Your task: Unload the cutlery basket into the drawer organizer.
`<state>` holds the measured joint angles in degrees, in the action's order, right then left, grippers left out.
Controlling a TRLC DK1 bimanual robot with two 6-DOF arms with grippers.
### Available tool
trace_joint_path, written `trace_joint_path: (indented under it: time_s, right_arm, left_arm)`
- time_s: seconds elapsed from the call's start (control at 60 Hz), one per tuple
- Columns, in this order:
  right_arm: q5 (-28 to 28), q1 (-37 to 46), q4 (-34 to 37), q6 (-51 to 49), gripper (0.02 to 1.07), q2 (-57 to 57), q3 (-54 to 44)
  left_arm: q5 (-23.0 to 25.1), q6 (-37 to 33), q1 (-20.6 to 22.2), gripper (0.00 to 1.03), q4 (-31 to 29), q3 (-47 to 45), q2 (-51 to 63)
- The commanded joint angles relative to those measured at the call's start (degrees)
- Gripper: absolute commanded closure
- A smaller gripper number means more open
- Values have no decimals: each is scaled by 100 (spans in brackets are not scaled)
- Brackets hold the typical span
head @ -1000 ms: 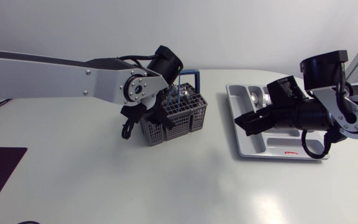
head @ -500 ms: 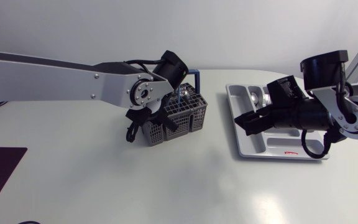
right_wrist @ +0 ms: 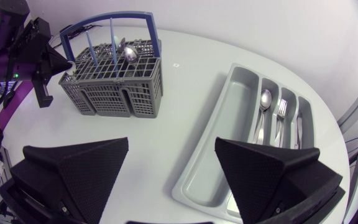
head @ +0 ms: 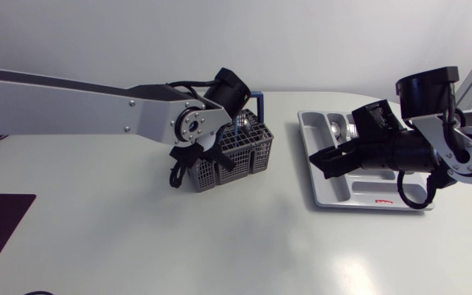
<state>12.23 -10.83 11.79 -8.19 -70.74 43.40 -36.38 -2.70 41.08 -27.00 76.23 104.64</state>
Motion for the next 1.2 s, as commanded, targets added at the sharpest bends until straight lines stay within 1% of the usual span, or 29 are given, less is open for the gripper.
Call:
trace_joint_path:
  time_s: [0.0, 0.183, 0.333, 0.5, 0.7, 0.783, 0.917, 1.0, 1.117, 1.183]
  right_arm:
    - [16, -33, -54, 19, 7, -45, -139]
    - [16, -60, -63, 19, 7, -54, -130]
    - [16, -95, -116, 10, 7, -36, -165]
    - [34, -191, -318, -34, 7, 139, -314]
    - [25, -429, -555, -148, 7, 491, -473]
    - [-10, -569, -634, -175, 7, 640, -552]
    - [-159, -877, -731, -289, 7, 957, -692]
    - [-318, -1062, -731, -324, 7, 1124, -727]
    - [-652, -1229, -696, -324, 7, 1264, -683]
    - [-748, -1290, -687, -315, 7, 1387, -666]
  left_arm:
    - [-36, 121, 102, 91, 99, -99, -58]
    - [-45, 85, 181, 91, 301, -319, -401]
    - [-212, -134, 295, 91, 688, -609, -726]
    - [-546, -266, 480, 91, 890, -855, -963]
    - [-994, -609, 726, 91, 1118, -1084, -1323]
    - [-1082, -741, 770, 91, 1233, -1180, -1464]
    - [-1222, -1004, 849, 91, 1549, -1391, -1728]
    - [-1301, -1119, 875, 91, 1637, -1479, -1895]
    - [-1301, -1189, 902, 91, 1672, -1514, -2264]
    - [-1275, -1268, 875, 91, 1857, -1523, -2545]
